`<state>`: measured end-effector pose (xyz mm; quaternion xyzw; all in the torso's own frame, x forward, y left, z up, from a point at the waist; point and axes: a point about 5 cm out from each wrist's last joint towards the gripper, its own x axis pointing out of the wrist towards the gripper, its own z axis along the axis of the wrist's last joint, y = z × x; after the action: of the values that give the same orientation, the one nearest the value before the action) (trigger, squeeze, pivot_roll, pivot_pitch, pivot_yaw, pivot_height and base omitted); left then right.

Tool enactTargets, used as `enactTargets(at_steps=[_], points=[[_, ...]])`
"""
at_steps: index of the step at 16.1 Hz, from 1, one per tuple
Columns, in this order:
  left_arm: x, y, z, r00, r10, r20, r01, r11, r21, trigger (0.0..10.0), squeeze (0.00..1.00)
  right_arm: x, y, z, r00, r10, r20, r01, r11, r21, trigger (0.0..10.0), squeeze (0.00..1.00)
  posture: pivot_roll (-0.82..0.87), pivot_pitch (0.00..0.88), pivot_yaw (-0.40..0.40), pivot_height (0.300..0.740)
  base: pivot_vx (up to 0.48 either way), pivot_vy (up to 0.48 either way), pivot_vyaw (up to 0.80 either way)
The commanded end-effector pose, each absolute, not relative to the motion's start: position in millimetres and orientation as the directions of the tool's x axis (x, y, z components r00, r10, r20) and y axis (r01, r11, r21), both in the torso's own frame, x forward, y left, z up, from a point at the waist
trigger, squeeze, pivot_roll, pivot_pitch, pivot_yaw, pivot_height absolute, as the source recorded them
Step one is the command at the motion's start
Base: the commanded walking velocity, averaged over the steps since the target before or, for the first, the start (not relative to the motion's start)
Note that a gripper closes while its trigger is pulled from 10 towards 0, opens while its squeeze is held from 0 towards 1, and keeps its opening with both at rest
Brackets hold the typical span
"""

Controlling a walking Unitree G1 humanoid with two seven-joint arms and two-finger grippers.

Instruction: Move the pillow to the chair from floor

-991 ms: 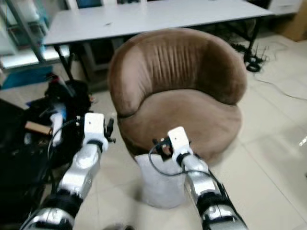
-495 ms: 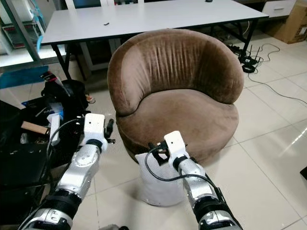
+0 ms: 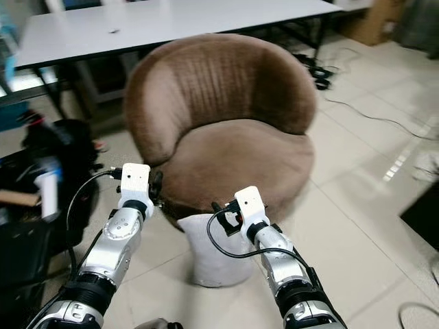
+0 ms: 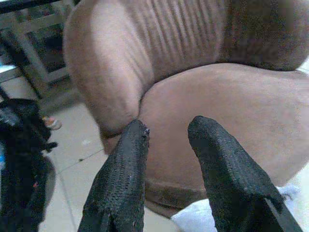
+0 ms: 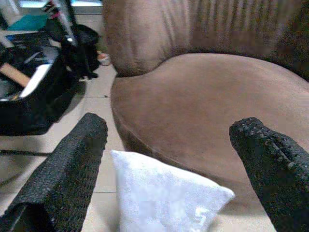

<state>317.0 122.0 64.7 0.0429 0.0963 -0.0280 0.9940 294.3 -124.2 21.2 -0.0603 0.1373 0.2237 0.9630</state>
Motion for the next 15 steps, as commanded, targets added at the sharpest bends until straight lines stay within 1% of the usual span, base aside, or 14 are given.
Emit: enactTargets(at_steps=[1,3,4,6,8,12,15], points=[[317.0,125.9,65.5,0.981,-0.027,-0.192,0.044,0.995,0.085,10.0,0.0,296.0,-125.6,24.0,0.871,0.404,-0.28,-0.436,0.898,-0.06,10.0,0.0,-0.13,0.0,0.054,0.74,0.0,0.0,0.0],[318.0,132.1,67.2,0.983,0.009,-0.181,0.004,0.998,0.069,10.0,0.0,297.1,-127.0,24.6,0.875,0.397,-0.278,-0.429,0.901,-0.064,10.0,0.0,-0.13,0.0,0.052,0.74,0.0,0.0,0.0],[318.4,132.2,67.4,0.983,0.008,-0.182,0.005,0.997,0.071,10.0,0.0,297.5,-127.5,24.4,0.875,0.394,-0.281,-0.426,0.903,-0.062,10.0,0.0,-0.12,0.0,0.049,0.74,0.0,0.0,0.0],[319.1,134.3,68.1,0.984,0.031,-0.176,-0.014,0.995,0.096,10.0,0.0,300.2,-127.4,25.6,0.88,0.381,-0.283,-0.413,0.908,-0.063,10.0,0.0,-0.11,0.0,0.044,0.74,0.0,0.0,-0.78],[320.3,135.5,68.5,0.984,0.037,-0.176,-0.019,0.994,0.105,10.0,0.0,303.9,-125.8,29.5,0.883,0.386,-0.267,-0.418,0.906,-0.071,10.0,0.0,-0.1,0.0,0.041,0.74,0.0,0.0,0.0],[323.5,141.1,69.8,0.984,0.034,-0.177,-0.006,0.988,0.154,10.0,0.0,312.3,-122.1,36.6,0.899,0.364,-0.243,-0.39,0.918,-0.066,10.0,0.0,-0.11,0.0,0.086,0.74,0.0,0.0,0.0],[325.6,139.3,70.4,0.983,0.015,-0.184,0.011,0.99,0.141,10.0,0.0,315.2,-121.7,38.0,0.906,0.347,-0.24,-0.373,0.925,-0.071,10.0,0.0,-0.14,0.0,0.114,0.74,0.0,0.0,0.0]])
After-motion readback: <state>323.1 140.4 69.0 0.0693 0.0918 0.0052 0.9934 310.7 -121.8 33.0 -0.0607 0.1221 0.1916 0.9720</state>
